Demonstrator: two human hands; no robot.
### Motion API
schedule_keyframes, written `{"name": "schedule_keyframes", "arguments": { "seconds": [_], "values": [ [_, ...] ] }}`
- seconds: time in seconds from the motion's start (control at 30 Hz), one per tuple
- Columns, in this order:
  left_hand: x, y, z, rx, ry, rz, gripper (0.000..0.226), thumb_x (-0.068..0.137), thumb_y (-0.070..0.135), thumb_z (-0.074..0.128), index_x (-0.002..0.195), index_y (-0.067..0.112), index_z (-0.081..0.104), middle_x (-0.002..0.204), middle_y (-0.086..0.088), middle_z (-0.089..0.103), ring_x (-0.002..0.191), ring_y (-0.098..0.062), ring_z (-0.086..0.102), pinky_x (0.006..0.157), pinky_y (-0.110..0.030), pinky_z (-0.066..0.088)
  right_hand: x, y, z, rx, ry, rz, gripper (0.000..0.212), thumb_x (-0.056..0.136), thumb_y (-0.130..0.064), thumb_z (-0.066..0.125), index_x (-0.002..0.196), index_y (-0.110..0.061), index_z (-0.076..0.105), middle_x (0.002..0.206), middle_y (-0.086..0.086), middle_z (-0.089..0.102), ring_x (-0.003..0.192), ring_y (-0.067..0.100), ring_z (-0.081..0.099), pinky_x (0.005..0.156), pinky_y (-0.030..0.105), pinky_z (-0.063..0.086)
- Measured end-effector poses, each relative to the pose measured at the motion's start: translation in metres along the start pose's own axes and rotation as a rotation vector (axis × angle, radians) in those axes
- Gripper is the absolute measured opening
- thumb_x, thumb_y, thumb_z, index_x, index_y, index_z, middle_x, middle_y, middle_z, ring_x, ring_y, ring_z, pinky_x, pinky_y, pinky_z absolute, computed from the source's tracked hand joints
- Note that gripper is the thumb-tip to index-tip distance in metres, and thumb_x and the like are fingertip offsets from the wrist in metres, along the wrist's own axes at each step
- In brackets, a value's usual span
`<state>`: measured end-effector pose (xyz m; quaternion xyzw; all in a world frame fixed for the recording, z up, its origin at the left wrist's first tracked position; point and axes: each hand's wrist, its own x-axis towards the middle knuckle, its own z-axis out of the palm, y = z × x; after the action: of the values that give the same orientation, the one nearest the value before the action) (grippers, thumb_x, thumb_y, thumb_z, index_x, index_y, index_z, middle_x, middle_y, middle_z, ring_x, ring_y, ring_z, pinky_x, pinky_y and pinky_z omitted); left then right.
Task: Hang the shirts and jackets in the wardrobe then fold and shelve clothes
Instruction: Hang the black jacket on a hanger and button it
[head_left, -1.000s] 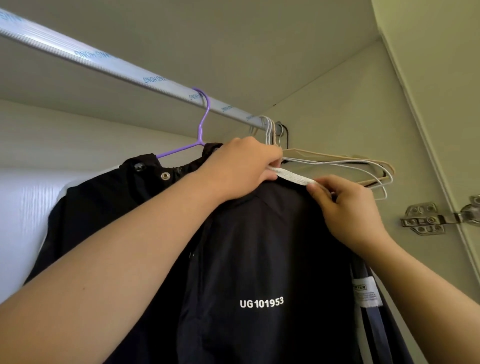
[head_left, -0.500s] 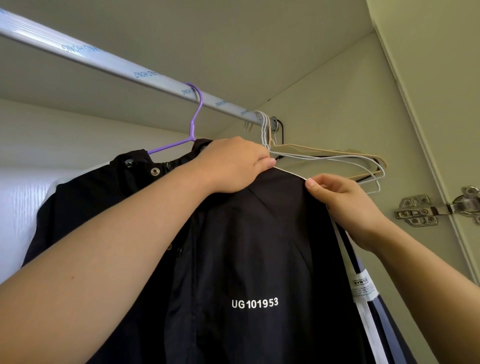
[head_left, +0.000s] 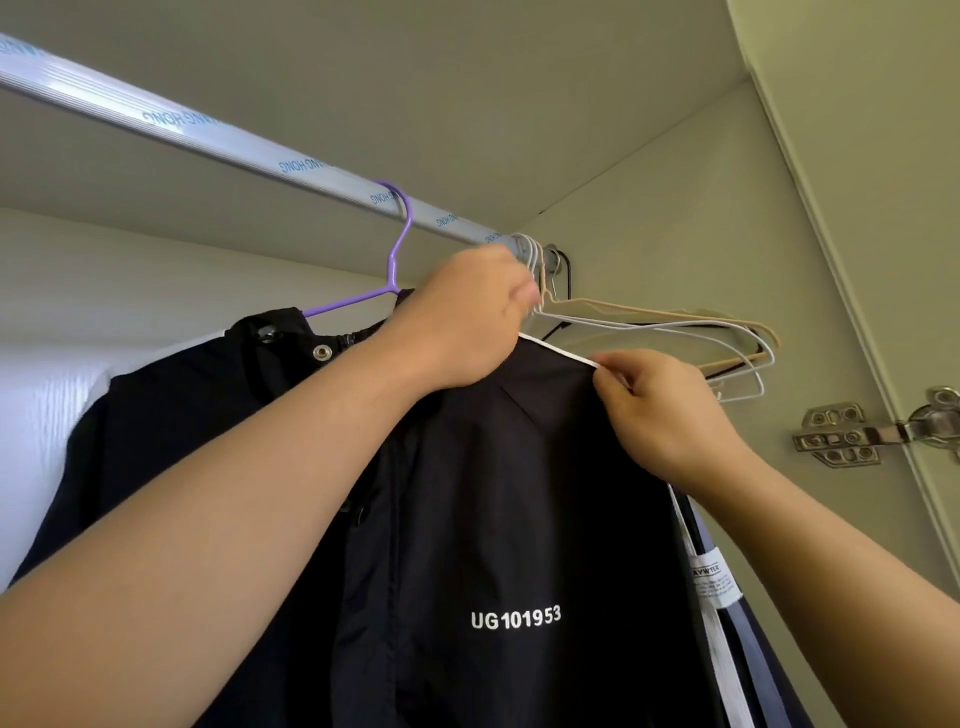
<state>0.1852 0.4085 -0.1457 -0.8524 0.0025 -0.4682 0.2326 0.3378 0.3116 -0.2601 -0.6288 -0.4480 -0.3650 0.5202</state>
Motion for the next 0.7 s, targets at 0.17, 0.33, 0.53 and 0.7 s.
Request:
{"name": "schedule_keyframes", "arguments": {
  "seconds": [0.17,0.33,0.53,0.7],
  "values": [
    [-0.023,-0.039,-0.049,-0.225,0.442,-0.153,0.027,0.101,0.019,0.045,0.089,0.021,0.07,0.076,0.015,0.066,0.072,0.01,0.062,0.068,-0.008,0.045,0.019,-0.043,0.01,-0.089,0.023,-0.171,0.032,0.104,-0.035,0.038,0.103,-0.018,0.065,0.102,0.004,0.066,0.102,0.028,0.056,0.088,0.043,0.046],
    [-0.067,-0.116,-0.071,-0.261,0.403,-0.532,0.032,0.096,0.017,0.045,0.076,0.024,0.068,0.071,0.006,0.068,0.064,-0.009,0.061,0.072,-0.025,0.048,0.048,-0.065,0.019,-0.116,-0.021,-0.187,0.037,0.105,-0.037,0.034,0.092,-0.015,0.061,0.097,0.01,0.063,0.095,0.034,0.055,0.082,0.043,0.046],
    [-0.115,-0.158,-0.062,-0.471,-0.026,-0.879,0.038,0.095,0.039,0.053,0.075,0.013,0.071,0.072,0.001,0.062,0.064,-0.018,0.054,0.064,-0.029,0.04,0.069,-0.084,0.032,-0.24,-0.003,-0.168,0.045,0.103,-0.05,0.031,0.085,-0.019,0.059,0.09,0.01,0.063,0.09,0.037,0.058,0.073,0.04,0.045],
    [-0.105,-0.152,-0.072,-0.592,-0.349,-0.951,0.056,0.091,0.07,0.049,0.103,0.024,0.077,0.101,0.003,0.078,0.09,-0.017,0.075,0.082,-0.035,0.055,0.103,-0.098,0.028,-0.017,-0.16,0.034,0.055,0.1,-0.057,0.029,0.086,-0.014,0.061,0.088,0.006,0.06,0.088,0.028,0.055,0.073,0.033,0.038]
  ]
}}
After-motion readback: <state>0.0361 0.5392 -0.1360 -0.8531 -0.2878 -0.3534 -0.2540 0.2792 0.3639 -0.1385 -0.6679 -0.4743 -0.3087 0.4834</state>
